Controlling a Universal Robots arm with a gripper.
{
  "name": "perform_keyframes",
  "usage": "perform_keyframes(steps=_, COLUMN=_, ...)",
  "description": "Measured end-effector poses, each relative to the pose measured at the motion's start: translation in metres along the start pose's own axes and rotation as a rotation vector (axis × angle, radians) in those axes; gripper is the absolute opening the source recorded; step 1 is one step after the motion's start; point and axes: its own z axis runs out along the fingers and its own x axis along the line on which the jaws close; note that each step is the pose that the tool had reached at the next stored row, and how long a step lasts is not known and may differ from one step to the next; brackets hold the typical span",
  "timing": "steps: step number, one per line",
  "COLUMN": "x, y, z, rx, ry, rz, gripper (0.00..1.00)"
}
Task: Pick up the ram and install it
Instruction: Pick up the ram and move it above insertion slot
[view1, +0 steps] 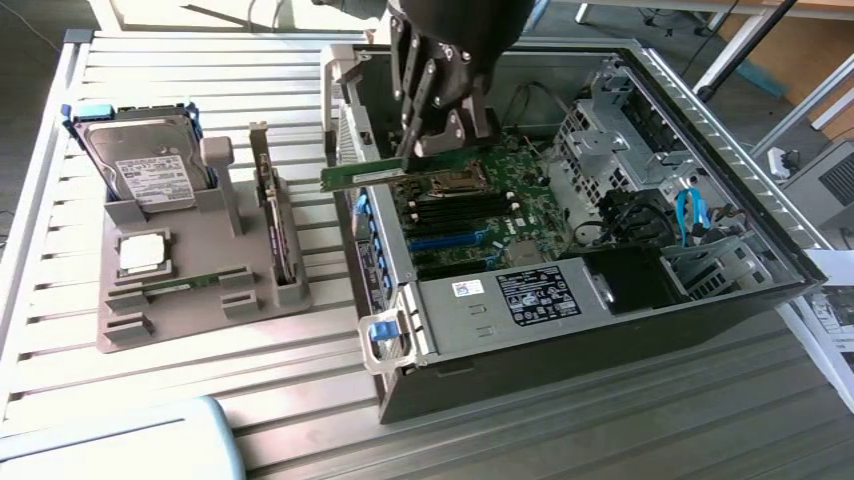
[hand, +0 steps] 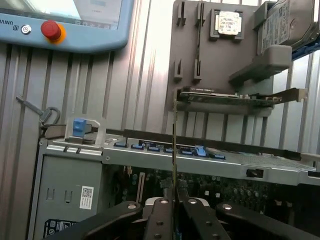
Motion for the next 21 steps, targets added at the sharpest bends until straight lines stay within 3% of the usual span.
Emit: perform_keyframes(steps=21, x=0.012, y=-0.0999, z=0.0064, rx=-0.0044, ry=-0.0005, rz=0.000, gripper=0.13)
